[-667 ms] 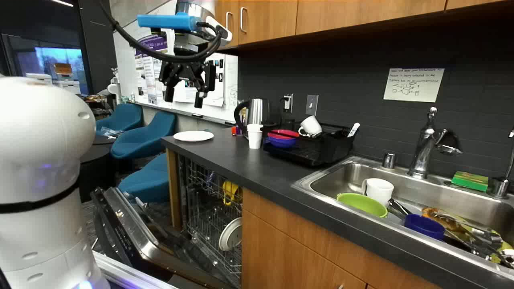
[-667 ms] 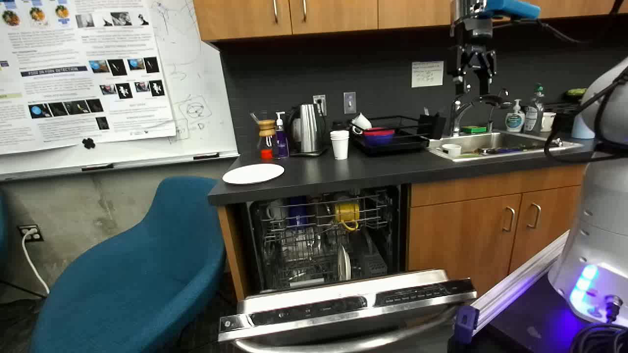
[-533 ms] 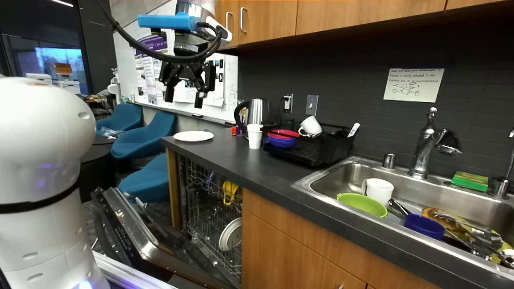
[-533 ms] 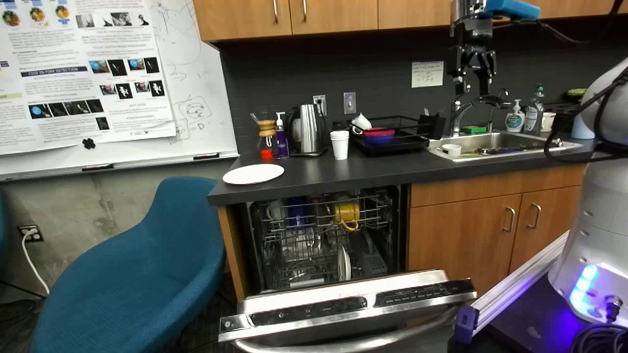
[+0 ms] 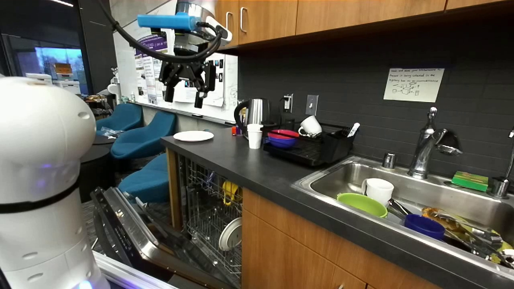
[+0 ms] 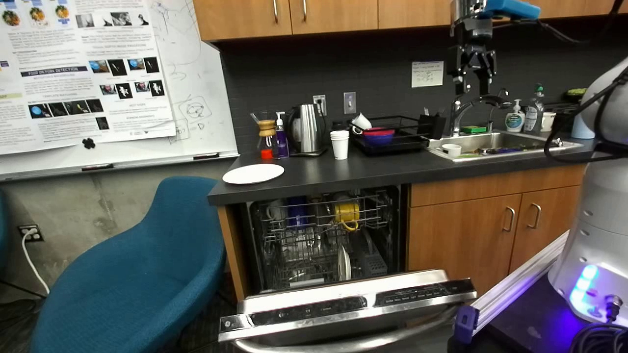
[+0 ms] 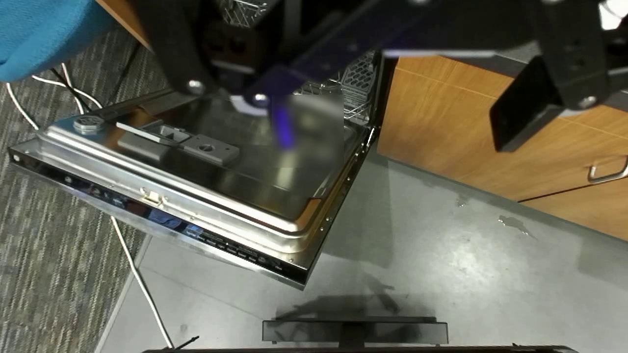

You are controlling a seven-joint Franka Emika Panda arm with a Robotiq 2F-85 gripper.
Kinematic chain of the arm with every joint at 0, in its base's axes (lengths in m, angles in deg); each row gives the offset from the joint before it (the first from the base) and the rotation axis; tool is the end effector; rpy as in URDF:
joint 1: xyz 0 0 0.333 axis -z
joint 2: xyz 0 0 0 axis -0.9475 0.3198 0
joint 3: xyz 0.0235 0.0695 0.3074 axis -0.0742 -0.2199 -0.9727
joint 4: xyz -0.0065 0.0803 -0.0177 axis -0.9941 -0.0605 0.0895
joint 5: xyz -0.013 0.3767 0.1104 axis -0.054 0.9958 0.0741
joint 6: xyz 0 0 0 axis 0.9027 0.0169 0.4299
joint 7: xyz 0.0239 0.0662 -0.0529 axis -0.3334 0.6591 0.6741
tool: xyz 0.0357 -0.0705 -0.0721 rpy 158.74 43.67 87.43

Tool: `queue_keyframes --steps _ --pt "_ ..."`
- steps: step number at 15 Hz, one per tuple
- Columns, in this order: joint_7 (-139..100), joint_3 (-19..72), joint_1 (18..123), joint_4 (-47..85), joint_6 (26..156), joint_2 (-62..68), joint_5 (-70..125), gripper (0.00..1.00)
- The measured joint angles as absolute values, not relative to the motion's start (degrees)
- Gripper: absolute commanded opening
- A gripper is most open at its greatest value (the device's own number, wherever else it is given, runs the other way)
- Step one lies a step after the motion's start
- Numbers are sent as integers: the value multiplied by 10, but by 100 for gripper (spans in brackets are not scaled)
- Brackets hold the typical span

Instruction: Close the dishwasher.

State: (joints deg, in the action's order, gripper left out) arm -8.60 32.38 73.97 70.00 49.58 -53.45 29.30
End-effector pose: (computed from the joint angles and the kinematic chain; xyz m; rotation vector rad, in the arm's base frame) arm 0.3132 -0.0761 0.4958 -3.0205 0.0817 0.2570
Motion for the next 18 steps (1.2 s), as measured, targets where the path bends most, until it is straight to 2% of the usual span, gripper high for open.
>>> queue_keyframes --steps 8,18 --pt "-83 313 737 711 495 -535 293 100" --pt "-70 232 657 862 469 -559 349 100"
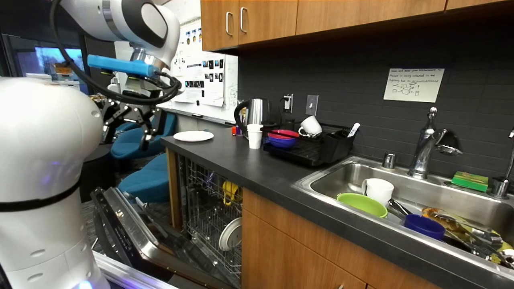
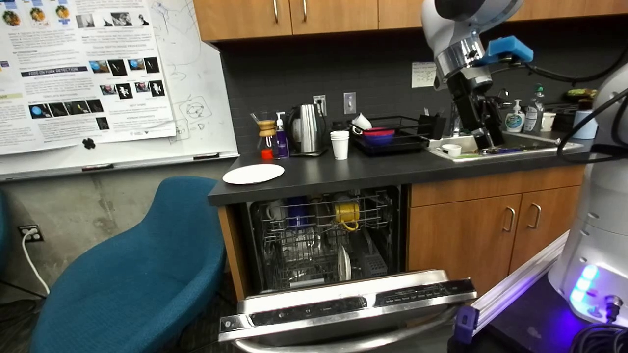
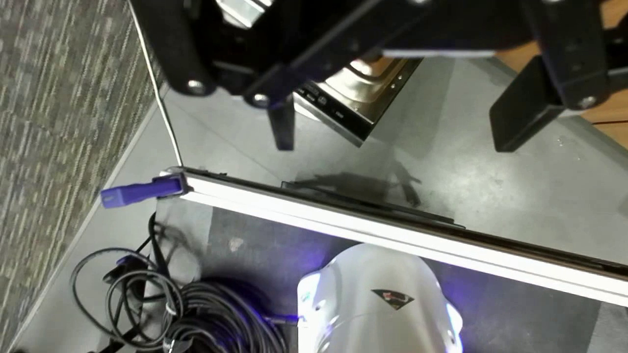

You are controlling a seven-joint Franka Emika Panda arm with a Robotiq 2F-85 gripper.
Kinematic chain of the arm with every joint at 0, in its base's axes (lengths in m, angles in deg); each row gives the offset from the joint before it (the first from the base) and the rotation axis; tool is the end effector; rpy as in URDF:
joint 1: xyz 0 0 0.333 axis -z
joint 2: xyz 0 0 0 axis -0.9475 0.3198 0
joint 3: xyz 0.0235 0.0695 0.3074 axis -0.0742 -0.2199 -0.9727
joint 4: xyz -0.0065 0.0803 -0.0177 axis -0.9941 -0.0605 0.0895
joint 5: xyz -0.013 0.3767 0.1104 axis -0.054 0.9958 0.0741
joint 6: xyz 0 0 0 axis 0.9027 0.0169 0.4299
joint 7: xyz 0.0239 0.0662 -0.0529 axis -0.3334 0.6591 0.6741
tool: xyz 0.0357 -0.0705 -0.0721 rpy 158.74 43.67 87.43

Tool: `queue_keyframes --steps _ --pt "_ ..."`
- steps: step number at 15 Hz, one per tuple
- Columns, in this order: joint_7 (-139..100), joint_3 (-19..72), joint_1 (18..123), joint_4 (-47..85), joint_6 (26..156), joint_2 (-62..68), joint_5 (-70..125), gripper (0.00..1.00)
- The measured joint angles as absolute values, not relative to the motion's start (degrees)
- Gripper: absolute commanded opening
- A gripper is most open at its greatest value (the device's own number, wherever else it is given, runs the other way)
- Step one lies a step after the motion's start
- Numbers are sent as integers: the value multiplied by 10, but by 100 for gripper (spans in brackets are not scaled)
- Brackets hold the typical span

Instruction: Close the dishwasher.

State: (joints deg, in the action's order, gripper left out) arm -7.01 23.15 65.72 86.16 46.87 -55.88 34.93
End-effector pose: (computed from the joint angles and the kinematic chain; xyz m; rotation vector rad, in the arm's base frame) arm 0.2564 0.0313 0.3861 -2.9567 -0.3137 0.6992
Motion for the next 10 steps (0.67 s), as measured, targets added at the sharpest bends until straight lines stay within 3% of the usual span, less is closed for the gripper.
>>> queue_keyframes --steps 10 --pt "-71 113 522 864 526 -527 549 100"
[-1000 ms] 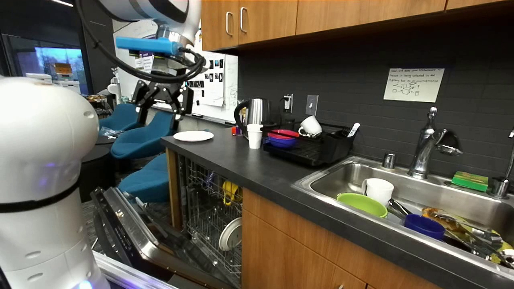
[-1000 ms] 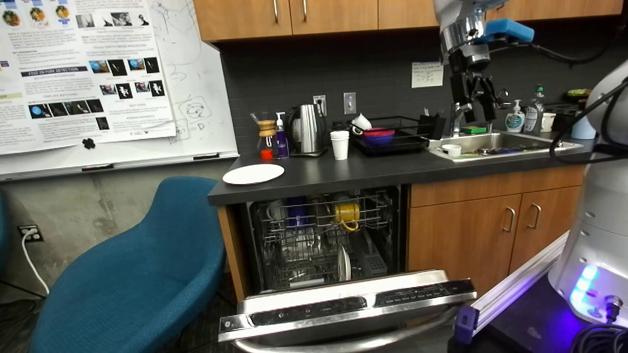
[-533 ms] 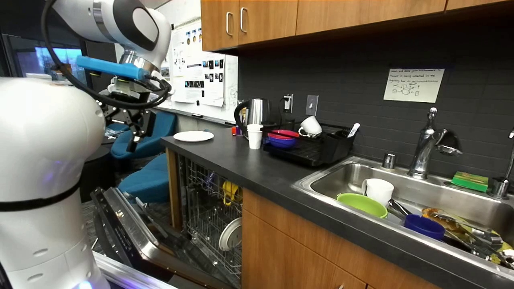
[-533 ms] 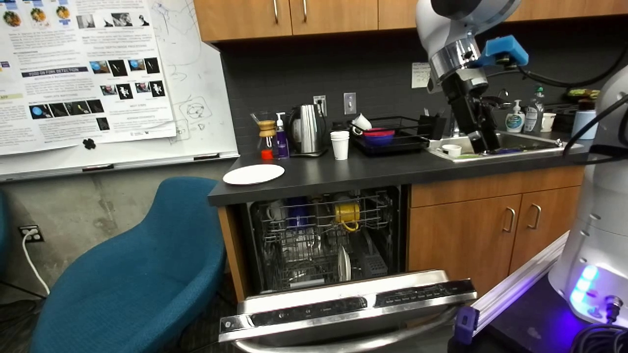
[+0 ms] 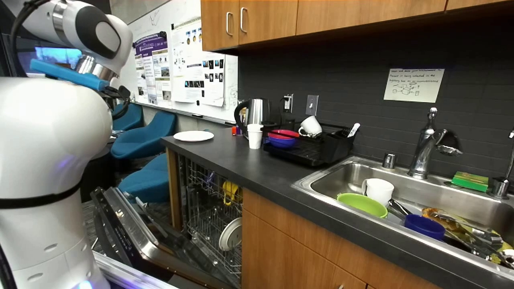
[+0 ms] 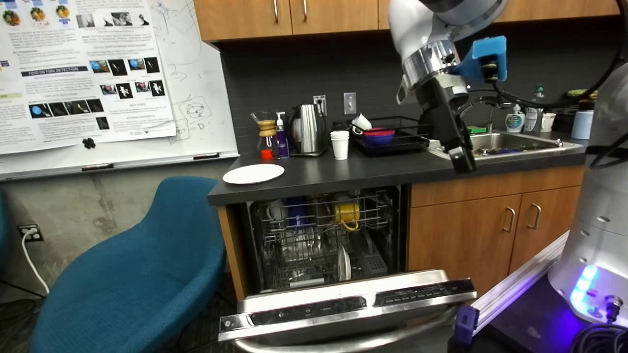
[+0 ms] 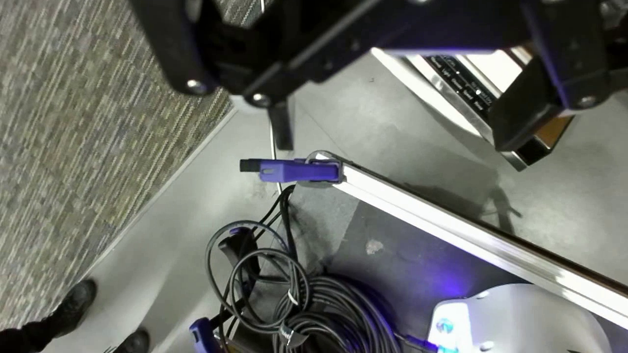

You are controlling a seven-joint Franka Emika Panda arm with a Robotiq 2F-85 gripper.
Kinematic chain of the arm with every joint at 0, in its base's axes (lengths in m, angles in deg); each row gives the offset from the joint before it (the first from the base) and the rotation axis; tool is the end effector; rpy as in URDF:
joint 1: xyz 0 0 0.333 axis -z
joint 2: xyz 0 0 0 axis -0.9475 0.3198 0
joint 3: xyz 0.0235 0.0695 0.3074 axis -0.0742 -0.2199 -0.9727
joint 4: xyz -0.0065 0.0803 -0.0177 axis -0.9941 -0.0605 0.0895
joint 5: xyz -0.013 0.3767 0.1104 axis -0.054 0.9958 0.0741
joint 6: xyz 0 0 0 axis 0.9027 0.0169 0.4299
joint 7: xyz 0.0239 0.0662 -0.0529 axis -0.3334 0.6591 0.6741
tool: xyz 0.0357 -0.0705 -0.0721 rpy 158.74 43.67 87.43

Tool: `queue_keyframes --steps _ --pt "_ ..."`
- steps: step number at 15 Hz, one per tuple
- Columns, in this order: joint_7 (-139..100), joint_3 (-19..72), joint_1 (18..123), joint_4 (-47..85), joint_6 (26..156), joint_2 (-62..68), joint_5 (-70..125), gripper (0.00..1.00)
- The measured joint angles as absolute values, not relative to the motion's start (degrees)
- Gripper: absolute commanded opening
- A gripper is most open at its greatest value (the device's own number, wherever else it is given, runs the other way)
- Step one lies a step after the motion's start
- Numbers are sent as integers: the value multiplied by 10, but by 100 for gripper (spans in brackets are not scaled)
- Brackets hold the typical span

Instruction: Close the dishwasher.

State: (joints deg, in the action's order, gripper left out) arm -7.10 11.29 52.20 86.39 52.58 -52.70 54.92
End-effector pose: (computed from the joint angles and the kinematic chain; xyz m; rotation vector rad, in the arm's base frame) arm 0.2241 0.1702 0.3721 -2.7886 -0.6502 0.6702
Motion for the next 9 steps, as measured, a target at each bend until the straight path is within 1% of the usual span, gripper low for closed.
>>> queue_keyframes --steps 5,9 --pt "-70 33 462 865 616 -435 587 100" --pt "-70 -12 420 865 706 -351 592 100"
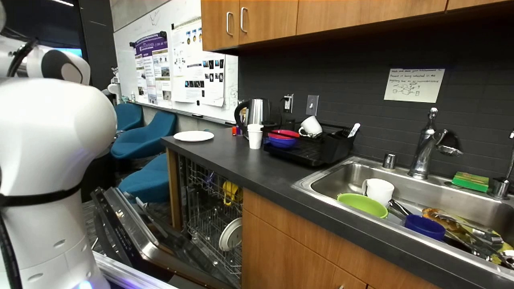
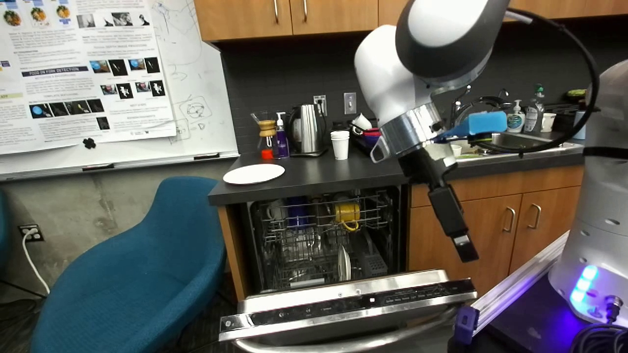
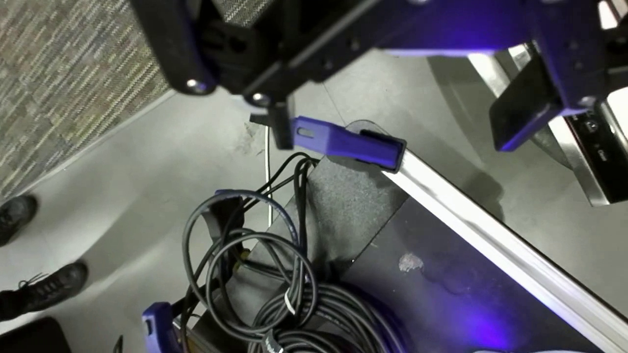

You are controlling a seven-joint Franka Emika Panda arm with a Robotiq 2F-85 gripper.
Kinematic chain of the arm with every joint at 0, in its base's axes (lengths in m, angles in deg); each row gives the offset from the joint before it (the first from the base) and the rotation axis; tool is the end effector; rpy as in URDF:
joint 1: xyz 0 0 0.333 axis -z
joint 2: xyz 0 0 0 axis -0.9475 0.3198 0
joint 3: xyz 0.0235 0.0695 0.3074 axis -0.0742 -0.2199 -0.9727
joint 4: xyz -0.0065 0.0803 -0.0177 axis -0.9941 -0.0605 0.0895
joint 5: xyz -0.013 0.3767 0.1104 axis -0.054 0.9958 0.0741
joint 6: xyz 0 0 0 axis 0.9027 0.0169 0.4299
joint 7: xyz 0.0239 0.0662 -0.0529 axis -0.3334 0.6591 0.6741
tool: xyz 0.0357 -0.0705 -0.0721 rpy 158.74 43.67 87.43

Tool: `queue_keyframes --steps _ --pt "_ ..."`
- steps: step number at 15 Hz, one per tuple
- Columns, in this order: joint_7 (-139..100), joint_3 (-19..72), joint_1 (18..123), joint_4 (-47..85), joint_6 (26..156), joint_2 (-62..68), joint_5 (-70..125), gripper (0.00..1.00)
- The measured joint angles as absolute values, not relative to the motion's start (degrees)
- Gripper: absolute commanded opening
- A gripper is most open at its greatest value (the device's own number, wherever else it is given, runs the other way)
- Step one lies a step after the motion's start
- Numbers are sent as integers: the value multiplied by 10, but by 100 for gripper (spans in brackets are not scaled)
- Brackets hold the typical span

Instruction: Close the dishwasher.

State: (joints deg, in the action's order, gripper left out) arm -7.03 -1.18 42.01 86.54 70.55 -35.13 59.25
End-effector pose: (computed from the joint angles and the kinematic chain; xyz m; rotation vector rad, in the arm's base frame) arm 0.1800 0.2639 0.2842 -2.7954 -1.0168 0.7232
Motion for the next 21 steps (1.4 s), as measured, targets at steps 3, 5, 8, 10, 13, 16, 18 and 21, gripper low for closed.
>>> queue_keyframes --steps 3,5,8,10,13,16,18,21 --pt "-70 -30 399 865 763 -304 593 100" --pt "-71 -35 390 864 798 -281 593 100" --pt "-71 -36 382 863 855 -257 597 100" --pt "-70 -36 377 862 889 -249 614 100" --pt "-70 -36 373 861 922 -244 638 100" --pt "-70 -36 369 861 946 -236 651 100" --pt "-70 -37 361 861 959 -227 665 100" --pt "-70 -42 349 861 982 -201 681 100"
